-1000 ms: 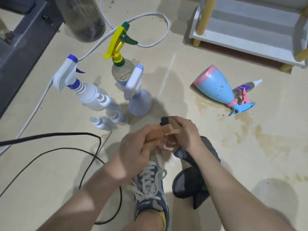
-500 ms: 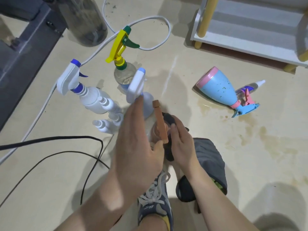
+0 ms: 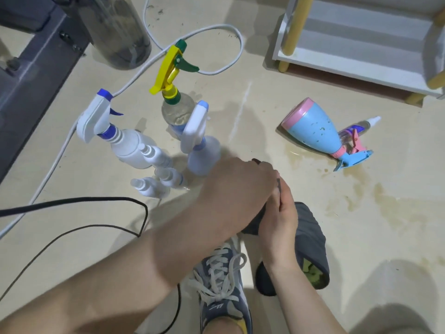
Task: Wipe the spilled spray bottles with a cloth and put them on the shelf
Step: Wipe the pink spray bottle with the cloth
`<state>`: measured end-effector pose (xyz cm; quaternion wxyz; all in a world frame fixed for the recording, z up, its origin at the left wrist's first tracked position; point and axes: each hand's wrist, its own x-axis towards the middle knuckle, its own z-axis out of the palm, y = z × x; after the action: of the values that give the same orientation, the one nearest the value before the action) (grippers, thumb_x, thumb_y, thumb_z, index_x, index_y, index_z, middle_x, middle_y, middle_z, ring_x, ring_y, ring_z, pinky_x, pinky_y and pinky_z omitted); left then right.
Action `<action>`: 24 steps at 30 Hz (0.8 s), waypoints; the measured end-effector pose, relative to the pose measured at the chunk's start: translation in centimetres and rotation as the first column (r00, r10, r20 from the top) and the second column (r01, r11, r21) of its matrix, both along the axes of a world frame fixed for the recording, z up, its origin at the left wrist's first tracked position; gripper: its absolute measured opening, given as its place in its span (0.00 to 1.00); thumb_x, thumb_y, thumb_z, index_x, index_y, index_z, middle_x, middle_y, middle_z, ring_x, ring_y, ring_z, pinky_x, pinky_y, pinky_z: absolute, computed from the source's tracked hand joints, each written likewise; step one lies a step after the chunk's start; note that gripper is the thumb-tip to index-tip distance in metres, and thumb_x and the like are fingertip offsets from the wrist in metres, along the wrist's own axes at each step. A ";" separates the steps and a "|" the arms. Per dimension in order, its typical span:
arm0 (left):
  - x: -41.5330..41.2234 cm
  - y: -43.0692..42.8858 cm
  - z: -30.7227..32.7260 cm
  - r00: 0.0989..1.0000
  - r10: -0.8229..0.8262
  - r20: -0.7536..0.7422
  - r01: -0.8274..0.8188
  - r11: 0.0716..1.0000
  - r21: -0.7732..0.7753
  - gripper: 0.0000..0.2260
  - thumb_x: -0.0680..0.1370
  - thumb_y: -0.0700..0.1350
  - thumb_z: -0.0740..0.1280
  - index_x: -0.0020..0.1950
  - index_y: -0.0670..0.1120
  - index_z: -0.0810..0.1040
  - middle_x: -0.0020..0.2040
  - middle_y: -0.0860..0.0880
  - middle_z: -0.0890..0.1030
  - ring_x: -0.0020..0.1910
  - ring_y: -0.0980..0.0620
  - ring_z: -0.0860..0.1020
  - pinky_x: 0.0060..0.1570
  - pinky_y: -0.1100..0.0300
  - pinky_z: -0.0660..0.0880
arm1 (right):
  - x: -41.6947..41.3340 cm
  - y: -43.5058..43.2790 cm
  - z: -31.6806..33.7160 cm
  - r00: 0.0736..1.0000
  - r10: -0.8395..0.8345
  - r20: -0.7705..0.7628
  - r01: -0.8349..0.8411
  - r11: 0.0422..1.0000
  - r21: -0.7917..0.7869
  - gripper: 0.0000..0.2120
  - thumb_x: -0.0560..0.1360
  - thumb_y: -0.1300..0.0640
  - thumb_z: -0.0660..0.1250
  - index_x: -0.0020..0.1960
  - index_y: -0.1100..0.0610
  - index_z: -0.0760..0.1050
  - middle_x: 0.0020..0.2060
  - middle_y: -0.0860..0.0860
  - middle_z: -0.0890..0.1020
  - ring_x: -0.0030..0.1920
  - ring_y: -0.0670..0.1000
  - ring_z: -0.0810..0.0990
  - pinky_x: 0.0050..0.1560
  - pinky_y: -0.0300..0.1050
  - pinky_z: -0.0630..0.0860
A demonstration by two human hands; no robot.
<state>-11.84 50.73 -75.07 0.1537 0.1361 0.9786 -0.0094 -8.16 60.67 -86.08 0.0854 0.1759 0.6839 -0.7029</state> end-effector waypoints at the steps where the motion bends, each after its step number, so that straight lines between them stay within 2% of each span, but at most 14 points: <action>1: 0.4 0.0 -1.4 0.998 0.066 -0.024 -0.066 0.998 -0.008 0.10 0.78 0.54 0.66 0.44 0.48 0.74 0.28 0.50 0.54 0.22 0.51 0.61 0.22 0.60 0.49 | 0.5 -0.3 0.2 0.996 0.039 -0.083 -0.034 0.998 0.055 0.16 0.85 0.59 0.54 0.65 0.48 0.75 0.58 0.39 0.81 0.62 0.40 0.76 0.63 0.35 0.71; 3: 2.2 -1.3 -2.8 0.915 0.403 0.010 -0.392 0.882 0.261 0.12 0.84 0.54 0.54 0.45 0.49 0.70 0.30 0.50 0.68 0.29 0.49 0.73 0.28 0.56 0.67 | 1.1 -0.9 -0.2 0.975 0.100 -0.198 -0.062 0.980 0.187 0.17 0.83 0.58 0.55 0.69 0.50 0.72 0.65 0.42 0.77 0.68 0.40 0.71 0.67 0.34 0.67; 4: 3.1 -2.1 -3.2 0.843 0.527 0.103 -0.519 0.749 0.411 0.15 0.83 0.55 0.54 0.43 0.48 0.72 0.32 0.49 0.75 0.33 0.49 0.78 0.34 0.55 0.73 | 0.9 -1.2 -0.4 0.965 0.123 -0.232 -0.066 0.969 0.239 0.17 0.82 0.57 0.55 0.69 0.51 0.72 0.66 0.44 0.76 0.69 0.41 0.71 0.67 0.35 0.67; 6: 5.3 -3.6 -4.5 0.642 0.692 0.331 -0.696 0.343 0.631 0.16 0.81 0.57 0.58 0.41 0.49 0.77 0.34 0.50 0.82 0.34 0.48 0.83 0.41 0.50 0.80 | -0.4 -1.2 -1.5 0.919 0.250 -0.306 -0.123 0.917 0.379 0.16 0.82 0.56 0.55 0.66 0.53 0.75 0.63 0.47 0.79 0.65 0.44 0.75 0.64 0.40 0.70; 8: 6.5 -4.1 -5.3 0.464 0.710 0.530 -0.767 0.022 0.642 0.14 0.80 0.55 0.61 0.41 0.50 0.80 0.33 0.49 0.83 0.33 0.44 0.84 0.42 0.43 0.81 | -2.0 -0.2 -3.5 0.864 0.395 -0.311 -0.194 0.832 0.520 0.16 0.81 0.55 0.54 0.63 0.54 0.77 0.55 0.46 0.82 0.57 0.46 0.78 0.57 0.43 0.72; 9: 6.6 -4.2 -5.3 0.410 0.700 0.585 -0.770 -0.079 0.633 0.15 0.81 0.53 0.62 0.40 0.47 0.80 0.31 0.49 0.83 0.32 0.42 0.83 0.41 0.41 0.81 | -2.9 0.6 -4.5 0.888 0.384 -0.253 -0.208 0.826 0.523 0.16 0.81 0.54 0.54 0.60 0.53 0.78 0.52 0.45 0.83 0.54 0.43 0.78 0.55 0.43 0.72; 11: 6.5 -4.1 -5.1 0.344 0.689 0.638 -0.764 -0.189 0.616 0.16 0.82 0.49 0.63 0.40 0.41 0.80 0.30 0.49 0.82 0.29 0.41 0.82 0.38 0.41 0.81 | -4.5 1.7 -5.5 0.969 0.238 -0.072 -0.186 0.886 0.426 0.13 0.83 0.54 0.54 0.50 0.53 0.77 0.41 0.43 0.80 0.44 0.37 0.75 0.48 0.45 0.68; 12: 6.3 -4.2 -5.0 0.328 0.686 0.650 -0.763 -0.213 0.610 0.16 0.82 0.48 0.63 0.41 0.39 0.80 0.30 0.47 0.81 0.28 0.41 0.81 0.37 0.40 0.81 | -4.8 1.8 -5.6 0.984 0.179 -0.017 -0.159 0.911 0.381 0.13 0.83 0.55 0.54 0.46 0.53 0.75 0.38 0.44 0.78 0.41 0.38 0.74 0.47 0.46 0.67; 14: 6.2 -4.7 -5.6 0.286 0.676 0.679 -0.770 -0.259 0.582 0.17 0.82 0.47 0.63 0.42 0.36 0.80 0.31 0.43 0.82 0.29 0.40 0.81 0.37 0.39 0.81 | -3.9 0.9 -4.2 0.978 0.192 -0.078 -0.148 0.913 0.380 0.12 0.83 0.57 0.55 0.51 0.52 0.78 0.45 0.46 0.81 0.50 0.41 0.77 0.53 0.47 0.71; 16: 6.3 -5.0 -5.9 0.252 0.684 0.684 -0.779 -0.276 0.563 0.16 0.82 0.46 0.62 0.43 0.35 0.80 0.31 0.41 0.82 0.30 0.38 0.82 0.39 0.38 0.81 | -1.3 -0.8 -2.8 0.910 0.357 -0.210 -0.240 0.868 0.435 0.14 0.81 0.58 0.57 0.62 0.53 0.77 0.59 0.46 0.80 0.64 0.45 0.74 0.66 0.43 0.68; 18: 6.7 -5.2 -5.9 0.291 0.717 0.634 -0.794 -0.188 0.578 0.16 0.81 0.48 0.62 0.43 0.38 0.80 0.31 0.43 0.83 0.30 0.39 0.83 0.40 0.40 0.81 | 1.0 -1.9 -1.5 0.821 0.527 -0.220 -0.376 0.789 0.486 0.17 0.81 0.53 0.56 0.68 0.50 0.74 0.66 0.41 0.76 0.72 0.40 0.65 0.73 0.46 0.59; 19: 7.1 -5.0 -5.9 0.323 0.726 0.607 -0.797 -0.136 0.588 0.15 0.82 0.50 0.62 0.44 0.41 0.80 0.31 0.45 0.83 0.30 0.41 0.83 0.40 0.41 0.81 | 1.0 -1.9 -1.0 0.778 0.586 -0.227 -0.424 0.756 0.498 0.18 0.81 0.50 0.55 0.67 0.47 0.74 0.66 0.38 0.75 0.72 0.37 0.64 0.73 0.47 0.57; 21: 8.1 -4.7 -5.8 0.407 0.751 0.520 -0.793 0.007 0.610 0.15 0.81 0.55 0.60 0.43 0.47 0.78 0.32 0.50 0.84 0.31 0.43 0.84 0.41 0.42 0.80 | -1.3 -1.4 -0.7 0.695 0.683 -0.226 -0.487 0.678 0.551 0.15 0.79 0.48 0.55 0.60 0.44 0.78 0.58 0.38 0.81 0.65 0.35 0.72 0.68 0.49 0.64; 24: 9.0 -3.9 -5.7 0.535 0.750 0.388 -0.757 0.222 0.614 0.16 0.78 0.61 0.59 0.43 0.50 0.74 0.35 0.53 0.83 0.33 0.49 0.84 0.41 0.45 0.79 | -6.8 -0.6 -0.9 0.624 0.778 0.071 -0.682 0.498 0.536 0.13 0.75 0.46 0.58 0.46 0.42 0.82 0.41 0.42 0.85 0.46 0.43 0.81 0.54 0.47 0.77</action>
<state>-2.79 46.80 -80.80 0.0752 -0.3043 0.8337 0.4547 -14.93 60.02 -87.01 0.2628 -0.1794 0.8585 -0.4022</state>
